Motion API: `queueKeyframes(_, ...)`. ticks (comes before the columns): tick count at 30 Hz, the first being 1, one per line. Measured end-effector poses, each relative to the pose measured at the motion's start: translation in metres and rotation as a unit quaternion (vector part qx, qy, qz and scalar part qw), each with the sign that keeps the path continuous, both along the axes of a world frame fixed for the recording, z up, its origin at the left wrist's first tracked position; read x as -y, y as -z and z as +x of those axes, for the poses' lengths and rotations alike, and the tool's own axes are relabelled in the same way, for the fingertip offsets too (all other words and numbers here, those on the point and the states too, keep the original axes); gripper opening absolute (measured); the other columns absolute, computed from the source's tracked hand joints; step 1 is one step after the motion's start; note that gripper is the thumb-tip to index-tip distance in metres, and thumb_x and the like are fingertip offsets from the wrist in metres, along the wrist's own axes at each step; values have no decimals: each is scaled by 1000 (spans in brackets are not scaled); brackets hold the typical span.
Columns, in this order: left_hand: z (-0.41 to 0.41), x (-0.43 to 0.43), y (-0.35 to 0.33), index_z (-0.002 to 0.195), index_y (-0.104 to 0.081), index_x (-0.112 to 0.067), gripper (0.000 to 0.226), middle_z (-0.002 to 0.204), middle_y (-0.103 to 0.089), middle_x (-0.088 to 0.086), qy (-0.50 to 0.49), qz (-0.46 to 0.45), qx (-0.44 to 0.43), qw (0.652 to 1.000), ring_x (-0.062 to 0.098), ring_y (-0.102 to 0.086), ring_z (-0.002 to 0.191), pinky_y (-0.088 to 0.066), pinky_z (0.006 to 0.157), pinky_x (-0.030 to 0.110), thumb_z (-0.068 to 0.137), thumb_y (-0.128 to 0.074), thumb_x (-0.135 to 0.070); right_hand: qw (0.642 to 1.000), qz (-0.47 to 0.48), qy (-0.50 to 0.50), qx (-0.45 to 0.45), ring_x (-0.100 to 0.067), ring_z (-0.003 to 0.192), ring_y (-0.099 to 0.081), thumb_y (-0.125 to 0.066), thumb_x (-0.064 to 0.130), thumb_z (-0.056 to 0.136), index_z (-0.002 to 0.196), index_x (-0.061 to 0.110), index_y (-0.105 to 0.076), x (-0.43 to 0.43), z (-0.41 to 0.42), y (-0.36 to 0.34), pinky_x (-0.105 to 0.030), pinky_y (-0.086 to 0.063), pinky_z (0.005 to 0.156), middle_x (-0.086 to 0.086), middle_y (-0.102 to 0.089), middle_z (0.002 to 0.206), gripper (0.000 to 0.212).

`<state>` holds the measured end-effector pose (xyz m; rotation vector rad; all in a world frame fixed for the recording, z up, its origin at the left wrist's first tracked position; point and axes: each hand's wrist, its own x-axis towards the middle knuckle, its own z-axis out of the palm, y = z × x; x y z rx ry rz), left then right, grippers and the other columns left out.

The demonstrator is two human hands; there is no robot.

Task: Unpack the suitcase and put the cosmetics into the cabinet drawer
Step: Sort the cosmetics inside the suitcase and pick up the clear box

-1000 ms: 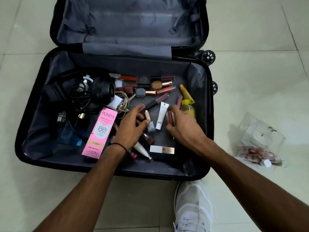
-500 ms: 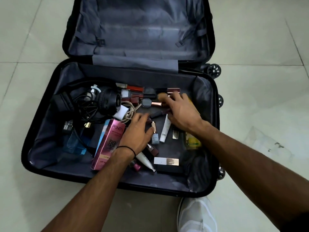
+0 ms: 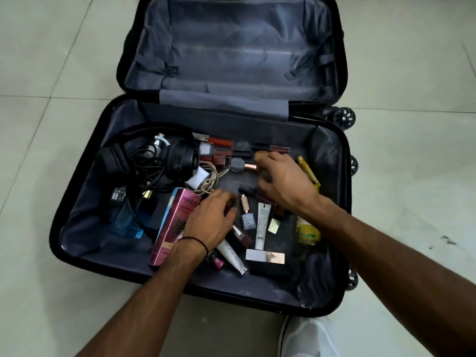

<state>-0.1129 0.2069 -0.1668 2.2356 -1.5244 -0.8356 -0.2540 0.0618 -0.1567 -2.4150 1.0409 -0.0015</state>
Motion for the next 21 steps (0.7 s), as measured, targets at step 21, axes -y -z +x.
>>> queueKeyframes(21,22,12,-10,133,-46,-24,53,151,-31,-5,-49,19,230,972,26,-53,111,-47,79,39,85,-62,-36,994,104,7,-15,-26,95,-60,-68,26,89,102,15,-61,-2,-12,20,-38,-48,81,-6,-64,103,18)
